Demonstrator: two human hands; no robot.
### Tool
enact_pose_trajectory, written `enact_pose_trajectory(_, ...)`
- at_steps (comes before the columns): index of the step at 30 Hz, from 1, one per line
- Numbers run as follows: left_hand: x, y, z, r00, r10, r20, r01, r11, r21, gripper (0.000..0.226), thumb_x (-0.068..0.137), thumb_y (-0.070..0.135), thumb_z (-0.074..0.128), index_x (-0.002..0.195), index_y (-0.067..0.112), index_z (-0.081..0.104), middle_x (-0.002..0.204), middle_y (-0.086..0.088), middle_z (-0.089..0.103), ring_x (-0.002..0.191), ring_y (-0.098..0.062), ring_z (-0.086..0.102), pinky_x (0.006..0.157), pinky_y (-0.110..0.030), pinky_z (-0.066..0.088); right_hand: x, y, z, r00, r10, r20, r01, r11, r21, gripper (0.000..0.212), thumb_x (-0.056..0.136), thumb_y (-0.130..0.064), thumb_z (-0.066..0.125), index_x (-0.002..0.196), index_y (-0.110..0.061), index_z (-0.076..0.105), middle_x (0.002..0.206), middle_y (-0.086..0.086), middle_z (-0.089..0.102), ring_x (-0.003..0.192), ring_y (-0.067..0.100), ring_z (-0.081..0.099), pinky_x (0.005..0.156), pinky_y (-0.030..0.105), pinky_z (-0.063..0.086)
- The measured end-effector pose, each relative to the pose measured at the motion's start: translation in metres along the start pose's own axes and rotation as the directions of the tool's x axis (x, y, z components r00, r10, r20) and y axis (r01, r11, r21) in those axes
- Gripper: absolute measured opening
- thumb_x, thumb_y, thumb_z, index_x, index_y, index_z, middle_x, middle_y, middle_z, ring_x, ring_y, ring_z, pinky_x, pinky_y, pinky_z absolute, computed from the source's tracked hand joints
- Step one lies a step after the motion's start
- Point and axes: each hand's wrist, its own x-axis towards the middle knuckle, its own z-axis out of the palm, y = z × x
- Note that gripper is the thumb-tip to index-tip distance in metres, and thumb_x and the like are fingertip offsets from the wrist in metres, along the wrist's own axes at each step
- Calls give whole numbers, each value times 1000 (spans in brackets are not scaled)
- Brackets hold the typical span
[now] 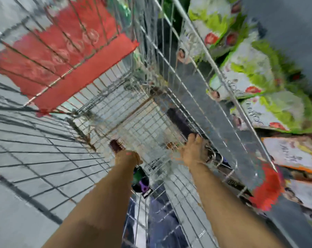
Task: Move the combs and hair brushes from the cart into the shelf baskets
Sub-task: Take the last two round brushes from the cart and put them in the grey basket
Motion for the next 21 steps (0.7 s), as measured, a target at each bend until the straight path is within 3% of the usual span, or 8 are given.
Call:
enact_pose_trajectory(4, -11, -9, 23, 996, -88, 6, 88, 988, -123, 45, 98, 9, 38, 140, -7, 32, 144, -17, 42, 131, -32, 44, 88, -23, 51, 19, 9, 6, 999, -29, -14, 28, 997, -76, 44, 90, -14, 48, 129, -3, 31, 129, 22, 48, 113, 37, 50, 90, 41, 44)
enact_pose_trajectory(7, -15, -15, 34, 960, -116, -256, 112, 993, -28, 51, 86, 5, 55, 132, 2, 33, 116, -19, 63, 108, -34, 60, 85, -39, 50, 24, 11, 7, 999, -37, -24, 36, 998, -42, 51, 85, -19, 59, 126, -2, 33, 125, 23, 51, 112, 36, 51, 93, 43, 42)
enact_pose_trajectory(10, -16, -17, 38, 927, 82, -367, -32, 989, 141, 55, 76, 10, 64, 122, 10, 35, 104, -14, 67, 98, -31, 64, 84, -37, 50, 20, 7, 8, 996, -21, 88, 17, 999, 41, 76, 69, -38, 74, 126, -5, 37, 126, 21, 48, 112, 35, 48, 93, 44, 42)
enact_pose_trajectory(14, -7, -20, 49, 877, 311, -365, -302, 950, 83, 43, 76, 7, 63, 111, 7, 37, 99, -15, 61, 80, -26, 54, 70, -30, 42, 9, 4, 11, 996, -10, 91, -5, 987, 158, 59, 59, -41, 80, 105, -14, 56, 116, 12, 49, 104, 28, 48, 89, 41, 44)
enact_pose_trajectory(16, -7, -20, 51, 883, 213, -418, -296, 944, -145, 50, 74, 7, 69, 114, 6, 39, 112, -14, 50, 91, -27, 54, 83, -28, 45, 5, 1, 14, 993, -20, 112, 3, 989, 147, 53, 62, -34, 80, 104, -15, 54, 118, 13, 49, 110, 31, 47, 93, 44, 46)
enact_pose_trajectory(18, -6, -21, 54, 914, -72, -400, -116, 897, -427, 65, 69, 14, 77, 119, 4, 38, 124, -19, 43, 105, -35, 54, 97, -39, 47, 2, -1, 16, 982, -5, 190, -45, 966, 256, 49, 67, -21, 78, 105, -12, 48, 115, 15, 55, 104, 34, 55, 86, 46, 52)
enact_pose_trajectory(20, -4, -22, 57, 922, -326, -207, 132, 770, -624, 76, 65, 25, 82, 122, -2, 39, 120, -23, 50, 103, -38, 58, 90, -43, 52, 0, -3, 16, 963, 16, 268, -128, 904, 408, 51, 67, -12, 78, 107, -8, 46, 112, 17, 61, 97, 33, 61, 84, 45, 54)
enact_pose_trajectory(21, -5, -20, 58, 937, -340, -73, 218, 739, -637, 75, 66, 27, 81, 122, -5, 42, 108, -21, 58, 93, -34, 62, 79, -40, 55, -1, -3, 16, 954, 17, 299, -157, 879, 450, 53, 66, -11, 79, 108, -6, 48, 113, 17, 62, 97, 33, 61, 85, 45, 54)
